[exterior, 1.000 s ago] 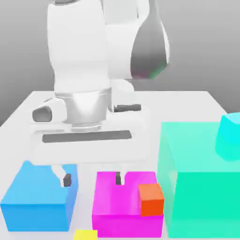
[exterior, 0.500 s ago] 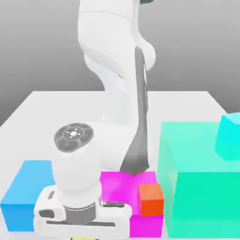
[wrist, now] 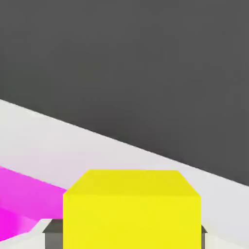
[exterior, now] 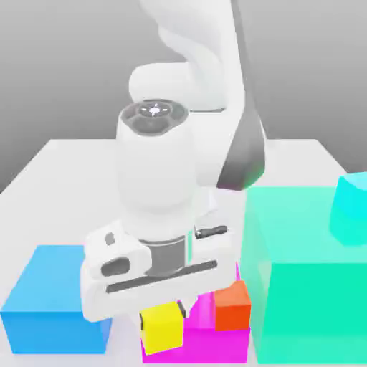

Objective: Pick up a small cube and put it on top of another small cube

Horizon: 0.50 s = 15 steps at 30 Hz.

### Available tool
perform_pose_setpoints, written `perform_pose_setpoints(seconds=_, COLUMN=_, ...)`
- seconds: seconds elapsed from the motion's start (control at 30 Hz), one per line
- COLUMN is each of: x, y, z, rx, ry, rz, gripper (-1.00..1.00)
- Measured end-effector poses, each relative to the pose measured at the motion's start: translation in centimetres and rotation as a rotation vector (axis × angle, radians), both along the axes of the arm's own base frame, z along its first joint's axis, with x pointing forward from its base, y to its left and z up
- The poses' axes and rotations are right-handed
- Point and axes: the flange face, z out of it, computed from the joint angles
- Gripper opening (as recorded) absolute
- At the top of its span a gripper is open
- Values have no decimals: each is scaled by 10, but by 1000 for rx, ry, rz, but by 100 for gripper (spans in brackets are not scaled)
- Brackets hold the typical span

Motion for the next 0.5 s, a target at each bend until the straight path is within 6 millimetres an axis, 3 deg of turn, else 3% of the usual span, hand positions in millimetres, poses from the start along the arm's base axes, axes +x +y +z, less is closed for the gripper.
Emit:
perform_pose_setpoints(seconds=0.27, x=-37, y=69, z=57, rx=1, ry=2, rz=591, gripper=-100)
perform_pose_setpoints(seconds=0.33, x=-42, y=74, z=49, rx=3, ry=4, rz=664, gripper=-100)
perform_pose_setpoints(seconds=0.4, x=-43, y=75, z=24, rx=3, ry=3, rz=680, gripper=-100)
perform_pose_setpoints(seconds=0.43, x=-44, y=75, z=10, rx=2, ry=3, rz=683, gripper=100)
perform_pose_setpoints(seconds=0.5, x=-44, y=74, z=10, rx=2, ry=3, rz=682, gripper=100)
